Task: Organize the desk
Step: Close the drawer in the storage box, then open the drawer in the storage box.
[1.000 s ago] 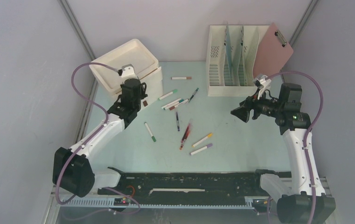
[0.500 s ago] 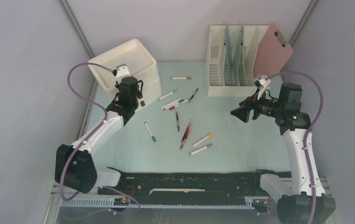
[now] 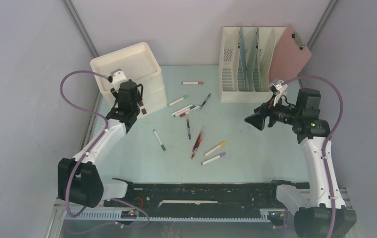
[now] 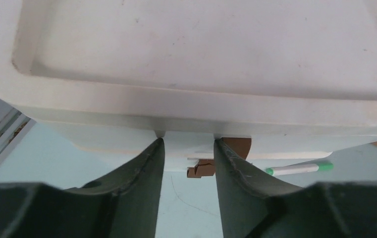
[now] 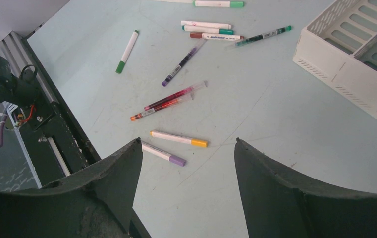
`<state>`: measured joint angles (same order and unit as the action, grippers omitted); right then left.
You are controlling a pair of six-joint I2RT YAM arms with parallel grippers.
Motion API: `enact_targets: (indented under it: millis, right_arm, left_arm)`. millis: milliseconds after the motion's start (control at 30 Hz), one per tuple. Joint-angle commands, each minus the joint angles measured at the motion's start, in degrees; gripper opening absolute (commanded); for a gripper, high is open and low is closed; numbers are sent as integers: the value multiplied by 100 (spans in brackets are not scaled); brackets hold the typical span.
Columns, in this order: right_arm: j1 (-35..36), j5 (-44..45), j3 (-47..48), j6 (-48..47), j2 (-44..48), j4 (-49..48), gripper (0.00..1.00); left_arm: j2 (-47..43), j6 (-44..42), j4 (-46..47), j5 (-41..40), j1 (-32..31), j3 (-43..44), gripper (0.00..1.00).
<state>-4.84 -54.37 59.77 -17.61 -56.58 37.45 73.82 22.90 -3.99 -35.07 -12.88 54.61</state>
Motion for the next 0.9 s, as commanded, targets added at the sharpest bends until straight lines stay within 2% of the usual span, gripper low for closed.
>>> enact_targets:
  millis: [0, 100, 300, 367, 633, 867]
  right_arm:
    - [36, -89, 18, -54, 119, -82, 76]
    - [36, -109, 18, -58, 115, -80, 76]
    - [45, -97, 23, -63, 116, -77, 76]
    - [49, -96, 22, -66, 119, -74, 76]
    - [45, -100, 19, -68, 126, -77, 76]
    - [36, -107, 26, -65, 138, -76, 76]
  left_arm:
    - [-367, 1, 364, 497, 69, -217, 54]
    - [-563, -121, 373, 1013, 71, -503, 63]
    - [-1060, -474, 1206, 1898, 71, -1349, 87]
    - [-1113, -581, 1340, 2013, 74, -1499, 90]
    - [-630, -536, 1255, 1362, 70, -1325, 87]
    - [96, -558, 1511, 1225, 73, -1025, 76]
